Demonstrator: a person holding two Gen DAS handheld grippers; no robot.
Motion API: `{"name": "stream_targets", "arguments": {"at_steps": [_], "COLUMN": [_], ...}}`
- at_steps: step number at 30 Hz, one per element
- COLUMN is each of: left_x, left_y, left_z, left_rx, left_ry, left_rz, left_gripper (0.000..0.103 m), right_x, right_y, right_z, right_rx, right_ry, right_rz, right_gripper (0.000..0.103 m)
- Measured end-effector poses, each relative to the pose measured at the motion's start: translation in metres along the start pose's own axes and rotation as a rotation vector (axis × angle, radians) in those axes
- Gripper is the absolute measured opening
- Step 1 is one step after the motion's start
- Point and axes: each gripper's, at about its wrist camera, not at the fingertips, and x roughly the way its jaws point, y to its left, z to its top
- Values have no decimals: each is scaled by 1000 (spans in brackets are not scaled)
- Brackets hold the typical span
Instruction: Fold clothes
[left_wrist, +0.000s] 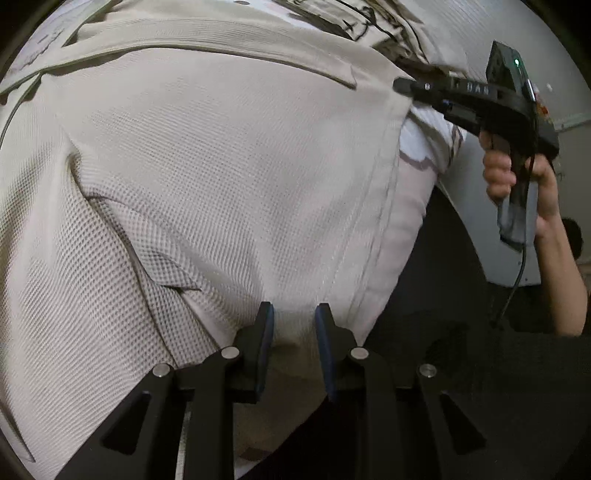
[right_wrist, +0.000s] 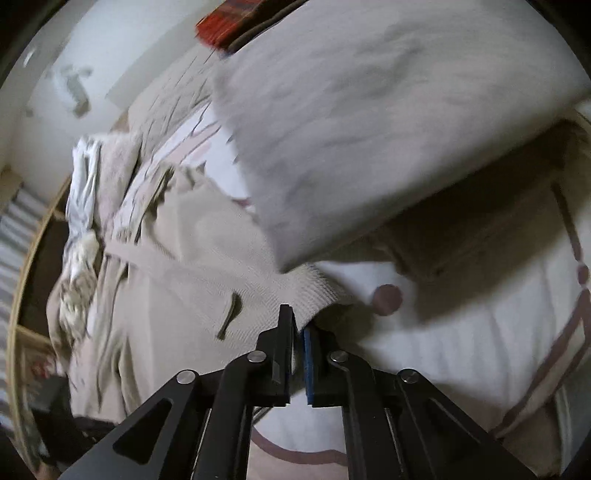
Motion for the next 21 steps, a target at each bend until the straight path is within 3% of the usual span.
{"name": "stream_targets", "arguments": {"at_steps": [1,2,3,6,10,12,13,14,17,19,21], "left_x": [0,0,1,2,2,0,-4,-10,-38,-55,-64], "left_y": [-2,-3,-5,-8,-9,-8,-6,-2,10,13,16], "left_z": [-2,-2,-2,-3,-5,-5,-4,-3,6,18,40], "left_rx": [8,16,24,40,43,33,6,-32,-143,-186,-243], "left_ry": [2,3,4,7,7,3,-7,-21,-115,-192,-258], "left_rz": [6,12,19,31,30,22,-8,-55,-212,-280,-337], "left_gripper": [23,23,23,23,23,23,23,23,23,26,53], "right_x": [-3,-6,-8,-5,15,23,25,24,0,-15,-24], "right_y": [-5,-9,-11,-17,-20,-13,-7,1,40,70,97], "right_z": [0,-1,-2,1,6,6,6,4,-7,-16,-27], "right_rx": [28,54,69,72,75,41,18,-4,-190,-350,-487], "right_ry": [-14,-29,-48,-60,-64,-71,-66,-65,-166,-214,-234], "right_rz": [-6,-14,-10,45,53,43,44,47,-14,-41,-46], "right_gripper": [40,77,81,81,56,35,13,7,7,7,7]}}
